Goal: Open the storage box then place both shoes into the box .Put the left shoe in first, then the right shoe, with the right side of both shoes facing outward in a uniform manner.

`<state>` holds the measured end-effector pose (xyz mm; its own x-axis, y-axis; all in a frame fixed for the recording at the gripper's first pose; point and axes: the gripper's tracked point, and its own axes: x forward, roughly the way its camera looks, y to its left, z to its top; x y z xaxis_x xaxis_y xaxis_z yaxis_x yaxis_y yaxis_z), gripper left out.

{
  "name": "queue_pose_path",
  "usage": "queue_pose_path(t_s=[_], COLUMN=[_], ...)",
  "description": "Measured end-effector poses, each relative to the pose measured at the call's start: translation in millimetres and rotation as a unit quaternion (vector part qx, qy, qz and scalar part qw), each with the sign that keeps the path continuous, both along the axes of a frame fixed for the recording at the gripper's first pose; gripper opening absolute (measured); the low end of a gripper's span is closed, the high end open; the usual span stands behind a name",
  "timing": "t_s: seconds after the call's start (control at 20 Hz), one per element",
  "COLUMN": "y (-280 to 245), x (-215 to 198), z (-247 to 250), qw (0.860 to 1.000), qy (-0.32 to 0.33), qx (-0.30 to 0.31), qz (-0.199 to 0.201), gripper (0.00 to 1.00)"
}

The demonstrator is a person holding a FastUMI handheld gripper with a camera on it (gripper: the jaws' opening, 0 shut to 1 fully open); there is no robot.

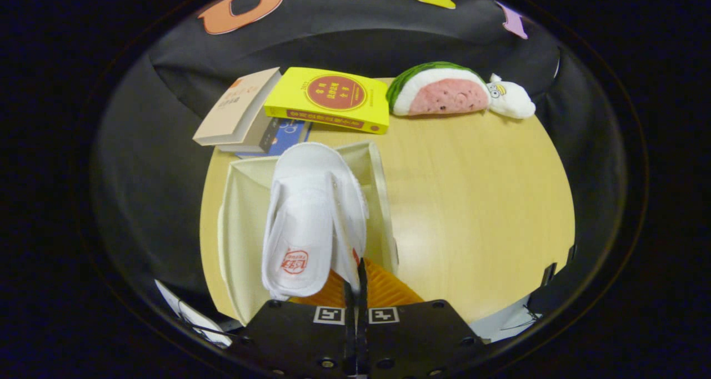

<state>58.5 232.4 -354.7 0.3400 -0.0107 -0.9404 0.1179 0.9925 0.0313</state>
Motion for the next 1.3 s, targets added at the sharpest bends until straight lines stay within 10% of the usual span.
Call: queue_pose_path(t_s=[0.75,1.2,1.3], y=[-1.8,1.3,-7.1], x=[-6.6,6.7,5.0], z=[-27.6,48.1,81.9], qw=[0.998,0.993,0.987], qy=[-0.017,-0.115,-0.158], qx=[-0.005,0.011,0.005], qz=[-0.06,0.006,0.022], gripper=[0.03,0.43,0.76])
